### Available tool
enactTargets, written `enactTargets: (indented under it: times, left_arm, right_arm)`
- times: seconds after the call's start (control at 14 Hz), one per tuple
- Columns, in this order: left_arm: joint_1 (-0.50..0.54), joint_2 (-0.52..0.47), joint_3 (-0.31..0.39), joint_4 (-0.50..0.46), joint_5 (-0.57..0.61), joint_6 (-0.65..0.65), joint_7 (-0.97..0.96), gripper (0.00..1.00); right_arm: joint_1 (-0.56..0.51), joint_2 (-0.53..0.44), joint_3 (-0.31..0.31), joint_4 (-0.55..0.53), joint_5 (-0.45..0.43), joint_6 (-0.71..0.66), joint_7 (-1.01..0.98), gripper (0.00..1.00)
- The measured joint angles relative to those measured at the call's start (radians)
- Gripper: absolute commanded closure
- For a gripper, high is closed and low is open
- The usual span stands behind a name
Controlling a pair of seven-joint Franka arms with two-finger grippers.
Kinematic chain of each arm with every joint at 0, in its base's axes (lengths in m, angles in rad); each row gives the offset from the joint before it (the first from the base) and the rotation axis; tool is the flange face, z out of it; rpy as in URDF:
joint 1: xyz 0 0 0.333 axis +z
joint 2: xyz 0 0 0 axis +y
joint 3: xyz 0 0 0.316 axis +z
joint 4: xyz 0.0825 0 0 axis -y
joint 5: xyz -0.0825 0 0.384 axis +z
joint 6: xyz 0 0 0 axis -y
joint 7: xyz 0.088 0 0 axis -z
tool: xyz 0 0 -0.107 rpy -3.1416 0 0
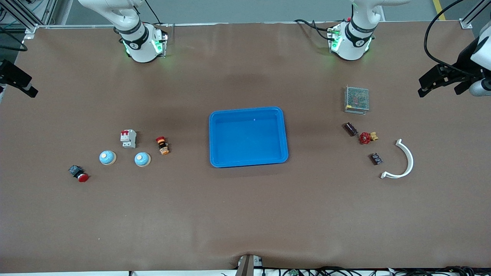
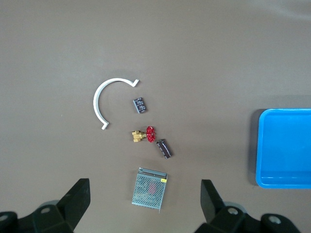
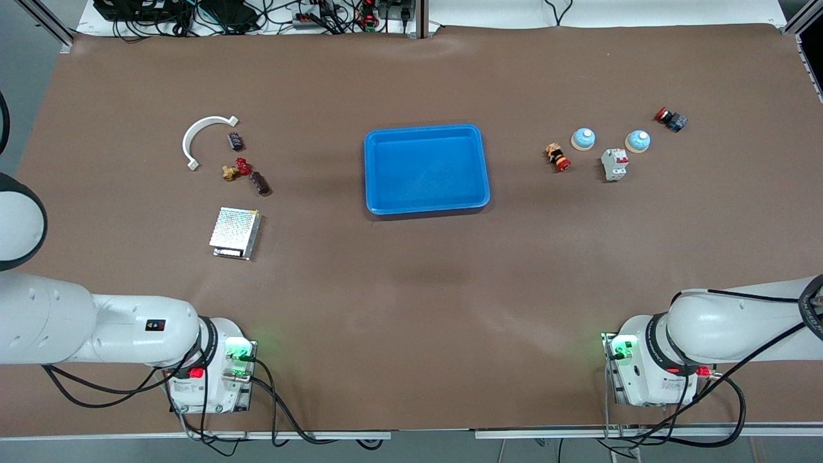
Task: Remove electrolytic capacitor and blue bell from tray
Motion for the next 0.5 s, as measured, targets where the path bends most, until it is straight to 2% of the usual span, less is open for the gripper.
enactTargets:
  times: [0.5]
  left_arm:
    - [0.000,0.000,0.000,-0.007,0.000,0.001,0.000,0.00]
  right_arm:
    - [0.000,0.029,0.002,0.022,-0.021,-0.001,0.000,0.00]
